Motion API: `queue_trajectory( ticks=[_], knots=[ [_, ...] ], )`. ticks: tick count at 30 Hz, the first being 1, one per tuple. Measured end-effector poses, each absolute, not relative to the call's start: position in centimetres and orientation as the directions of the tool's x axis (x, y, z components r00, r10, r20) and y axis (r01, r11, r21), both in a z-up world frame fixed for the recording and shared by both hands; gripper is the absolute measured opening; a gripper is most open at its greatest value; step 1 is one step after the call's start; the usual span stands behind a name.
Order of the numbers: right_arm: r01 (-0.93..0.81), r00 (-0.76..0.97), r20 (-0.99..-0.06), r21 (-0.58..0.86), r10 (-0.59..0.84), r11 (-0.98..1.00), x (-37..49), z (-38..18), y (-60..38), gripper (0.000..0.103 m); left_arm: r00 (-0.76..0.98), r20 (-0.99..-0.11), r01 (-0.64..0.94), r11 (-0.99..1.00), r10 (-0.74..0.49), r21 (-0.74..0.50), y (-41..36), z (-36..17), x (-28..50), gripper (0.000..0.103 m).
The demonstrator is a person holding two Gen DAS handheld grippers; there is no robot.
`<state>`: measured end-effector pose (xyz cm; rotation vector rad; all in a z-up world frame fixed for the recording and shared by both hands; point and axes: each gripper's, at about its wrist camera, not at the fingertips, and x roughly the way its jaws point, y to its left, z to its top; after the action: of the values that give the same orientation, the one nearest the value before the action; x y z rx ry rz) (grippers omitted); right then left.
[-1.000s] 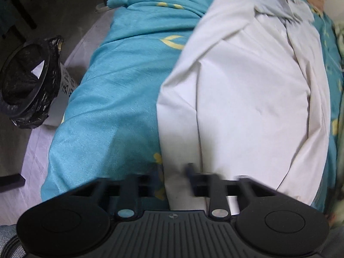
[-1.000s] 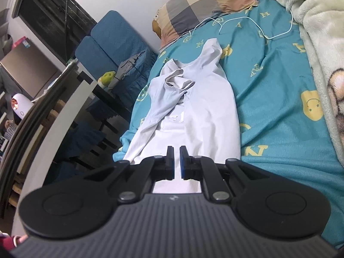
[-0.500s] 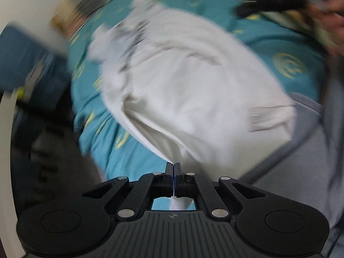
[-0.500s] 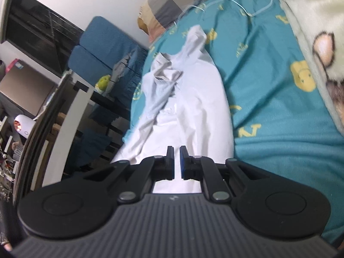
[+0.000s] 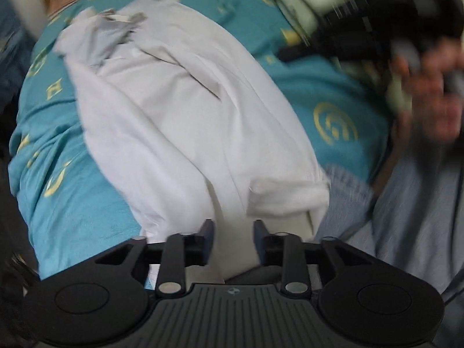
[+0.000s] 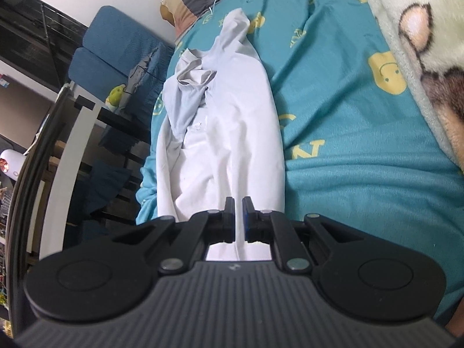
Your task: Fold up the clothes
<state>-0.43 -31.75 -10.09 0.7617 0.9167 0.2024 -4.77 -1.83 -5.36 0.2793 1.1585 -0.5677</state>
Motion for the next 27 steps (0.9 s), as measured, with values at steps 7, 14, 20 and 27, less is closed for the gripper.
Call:
queue_trajectory(
  ticks=[7, 14, 20, 27],
  knots=[
    [0.143, 0.525, -0.710, 0.617, 0.469, 0.774, 0.2, -11.4, -30.2, 0.010, 0.411, -0.829, 0.175, 0.925, -0.379, -0.336, 5.4, -5.8, -0.3, 0.056],
    [0.040, 0.515, -0.750, 0.505, 0.415, 0.862, -0.9, -10.1, -27.7, 0.040, 0.419, -0.842, 0.079, 0.937, -0.341, -0.340, 7.0, -7.2, 1.1, 0.056],
    [-0.178, 0.453, -0.787, 0.380, 0.419, 0.908, -3.1, -8.2, -22.0, 0.040, 0.443, -0.810, 0.096, 0.919, -0.384, -0.383, 7.4, -7.7, 1.2, 0.056],
    [-0.414, 0.336, -0.903, 0.112, 0.266, 0.903, -4.7, -10.3, -14.9, 0.038, 0.440, -0.790, 0.098, 0.897, -0.427, -0.431, 8.5, -8.0, 1.4, 0.056]
  ],
)
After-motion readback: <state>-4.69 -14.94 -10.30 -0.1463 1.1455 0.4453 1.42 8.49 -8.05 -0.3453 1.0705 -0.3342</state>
